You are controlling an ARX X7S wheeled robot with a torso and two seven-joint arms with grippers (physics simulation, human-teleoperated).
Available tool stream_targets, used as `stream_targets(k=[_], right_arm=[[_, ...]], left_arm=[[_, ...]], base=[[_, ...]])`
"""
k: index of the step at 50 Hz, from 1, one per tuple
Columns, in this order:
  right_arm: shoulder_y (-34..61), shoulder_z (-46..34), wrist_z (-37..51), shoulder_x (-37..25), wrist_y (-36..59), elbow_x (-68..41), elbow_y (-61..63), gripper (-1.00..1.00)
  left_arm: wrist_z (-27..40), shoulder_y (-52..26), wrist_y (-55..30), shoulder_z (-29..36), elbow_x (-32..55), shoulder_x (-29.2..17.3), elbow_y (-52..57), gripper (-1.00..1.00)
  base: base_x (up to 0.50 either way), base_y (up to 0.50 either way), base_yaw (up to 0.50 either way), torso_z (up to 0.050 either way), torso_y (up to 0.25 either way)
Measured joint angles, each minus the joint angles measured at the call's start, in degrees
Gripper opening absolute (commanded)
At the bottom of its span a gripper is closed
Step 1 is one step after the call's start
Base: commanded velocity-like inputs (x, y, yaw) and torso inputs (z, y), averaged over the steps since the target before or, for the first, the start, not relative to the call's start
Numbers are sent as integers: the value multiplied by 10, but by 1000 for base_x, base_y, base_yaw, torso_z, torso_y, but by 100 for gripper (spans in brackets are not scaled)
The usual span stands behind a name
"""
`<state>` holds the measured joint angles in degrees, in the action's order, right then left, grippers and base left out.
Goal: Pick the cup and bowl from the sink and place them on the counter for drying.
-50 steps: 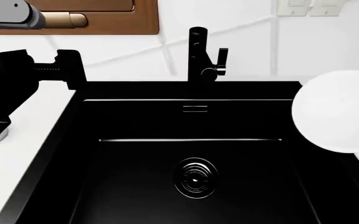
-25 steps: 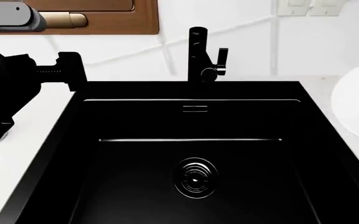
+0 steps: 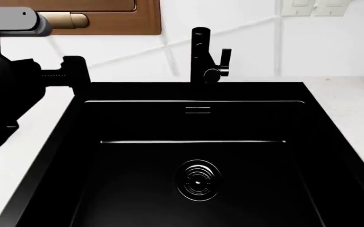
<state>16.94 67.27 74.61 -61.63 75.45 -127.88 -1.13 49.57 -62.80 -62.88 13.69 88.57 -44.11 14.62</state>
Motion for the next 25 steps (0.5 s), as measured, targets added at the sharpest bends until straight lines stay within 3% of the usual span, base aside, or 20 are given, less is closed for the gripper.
stream_targets(k=[25], right_arm=[[-4, 57, -157, 97, 30, 266, -15, -100]], left_arm=[[19, 11, 0, -2, 17, -11, 2, 100]], base=[[0, 0, 0, 0, 0]])
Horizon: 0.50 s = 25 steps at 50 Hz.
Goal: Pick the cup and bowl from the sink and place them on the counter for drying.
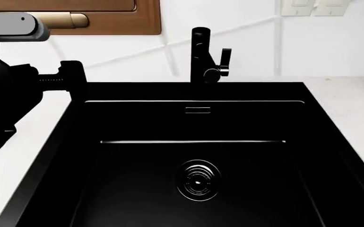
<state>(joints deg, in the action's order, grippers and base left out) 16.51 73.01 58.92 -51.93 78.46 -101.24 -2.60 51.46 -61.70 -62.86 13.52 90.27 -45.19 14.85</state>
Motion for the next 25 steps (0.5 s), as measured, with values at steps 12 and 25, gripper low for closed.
stream_targets(k=[12, 25], right_arm=[[-41, 21, -87, 44, -13, 92, -3, -100], [-86, 35, -164, 78, -37, 158, -12, -100]], left_arm=[[11, -2, -2, 0, 9, -5, 3, 100], [28, -11, -7, 1, 25, -10, 8, 100]], base=[[0, 0, 0, 0, 0], [0, 0, 0, 0, 0]])
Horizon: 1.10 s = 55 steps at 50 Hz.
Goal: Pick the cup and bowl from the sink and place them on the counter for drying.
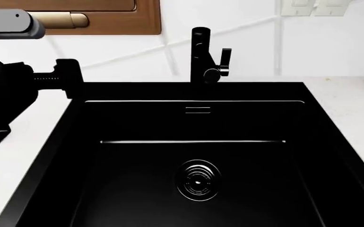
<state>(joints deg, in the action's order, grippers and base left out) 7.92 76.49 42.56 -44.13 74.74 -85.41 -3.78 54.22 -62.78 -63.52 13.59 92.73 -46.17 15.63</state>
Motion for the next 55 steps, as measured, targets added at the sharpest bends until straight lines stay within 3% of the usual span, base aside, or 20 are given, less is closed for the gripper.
stream_targets(k=[24, 25, 55], right_arm=[[-44, 7, -74, 23, -34, 55, -26, -100], [-44, 7, -75, 23, -34, 55, -26, 100], [-38, 47, 34, -25, 8, -29, 10, 100]], left_arm=[[18, -3, 0, 1, 17, -6, 5, 100], [18, -2, 1, 1, 17, -7, 5, 100], [2, -3, 8, 11, 4, 0, -1, 100]], base=[[0, 0, 0, 0, 0], [11, 0, 0, 0, 0], [0, 0, 0, 0, 0]])
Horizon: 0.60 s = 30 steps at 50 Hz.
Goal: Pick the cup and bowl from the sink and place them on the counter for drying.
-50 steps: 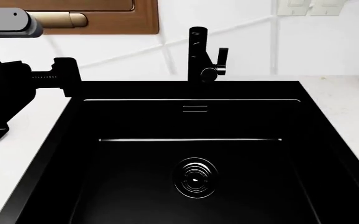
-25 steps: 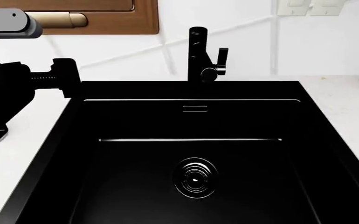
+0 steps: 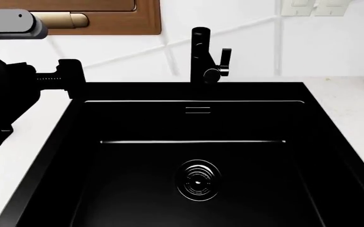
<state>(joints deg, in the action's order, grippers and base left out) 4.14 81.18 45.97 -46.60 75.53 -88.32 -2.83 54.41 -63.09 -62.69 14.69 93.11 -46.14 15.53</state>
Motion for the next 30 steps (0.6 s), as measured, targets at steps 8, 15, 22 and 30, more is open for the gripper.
stream_targets(k=[8, 15, 22, 30], right_arm=[[2, -10, 15, -29, 4, -9, 19, 100], [23, -54, 19, -74, -5, -19, 41, 100], [61, -133, 30, -121, -28, -55, 53, 100], [122, -265, 36, -159, -75, -100, 68, 100]], left_arm=[[-4, -1, 2, 3, -4, 2, -3, 100], [-6, -1, 4, 4, -6, 4, -4, 100], [-9, 3, 9, 5, -9, 5, -4, 100], [-14, 7, 13, 6, -14, 6, -5, 100]], base=[[0, 0, 0, 0, 0], [0, 0, 0, 0, 0], [0, 0, 0, 0, 0], [0, 0, 0, 0, 0]])
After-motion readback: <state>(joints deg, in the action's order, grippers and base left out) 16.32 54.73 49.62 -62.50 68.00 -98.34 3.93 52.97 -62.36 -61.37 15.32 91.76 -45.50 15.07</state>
